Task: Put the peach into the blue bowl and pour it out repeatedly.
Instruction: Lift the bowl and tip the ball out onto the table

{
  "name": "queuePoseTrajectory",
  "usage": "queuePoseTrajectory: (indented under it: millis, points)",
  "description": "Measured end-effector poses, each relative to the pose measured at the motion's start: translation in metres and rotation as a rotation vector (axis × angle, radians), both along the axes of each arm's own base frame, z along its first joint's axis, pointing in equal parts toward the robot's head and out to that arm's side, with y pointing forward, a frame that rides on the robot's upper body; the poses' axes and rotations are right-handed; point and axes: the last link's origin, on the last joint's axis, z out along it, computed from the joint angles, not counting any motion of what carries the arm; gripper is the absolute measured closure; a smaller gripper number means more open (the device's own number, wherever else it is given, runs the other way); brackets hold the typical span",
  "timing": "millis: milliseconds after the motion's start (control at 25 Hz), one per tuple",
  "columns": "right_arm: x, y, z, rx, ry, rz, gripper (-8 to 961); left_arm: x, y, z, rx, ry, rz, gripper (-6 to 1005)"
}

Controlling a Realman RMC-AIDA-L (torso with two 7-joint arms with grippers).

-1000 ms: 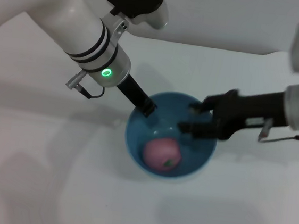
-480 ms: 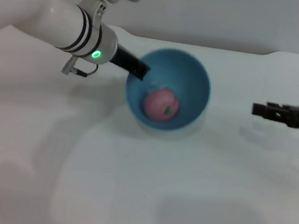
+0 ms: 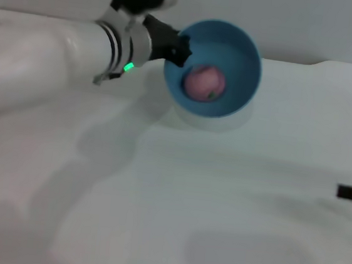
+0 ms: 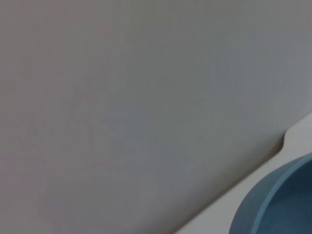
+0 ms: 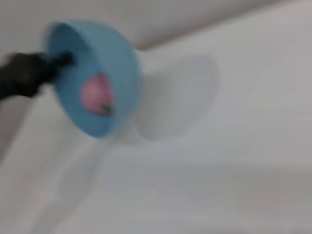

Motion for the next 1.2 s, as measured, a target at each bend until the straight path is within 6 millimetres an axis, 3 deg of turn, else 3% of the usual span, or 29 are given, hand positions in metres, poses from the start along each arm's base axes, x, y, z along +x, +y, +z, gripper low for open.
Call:
queuePoseTrajectory:
  millis: [120,440,760,1000,1200]
  points:
    - [0.014,-0.007,0.009,-0.010,-0.038,-0.101,364,0.005,-0.010,-0.009,0.061,0.011,-0.121,1001]
    - [0.013,-0.007,0.013,-0.009,-0.034,-0.099,364,0.010,-0.035,-0.018,0.317,0.071,-0.494,1001]
    - [0.009,-0.009,0.015,-0.026,-0.027,-0.083,364,0.008,-0.056,-0.031,0.382,0.310,-0.778,1000]
    - [0.008,-0.009,0.014,-0.028,-0.024,-0.086,365,0.011,-0.069,-0.038,0.437,0.601,-1.008,1000]
    - [0.005,-0.006,0.013,-0.033,-0.030,-0.079,365,0.010,-0.070,-0.039,0.444,0.669,-1.048,1000]
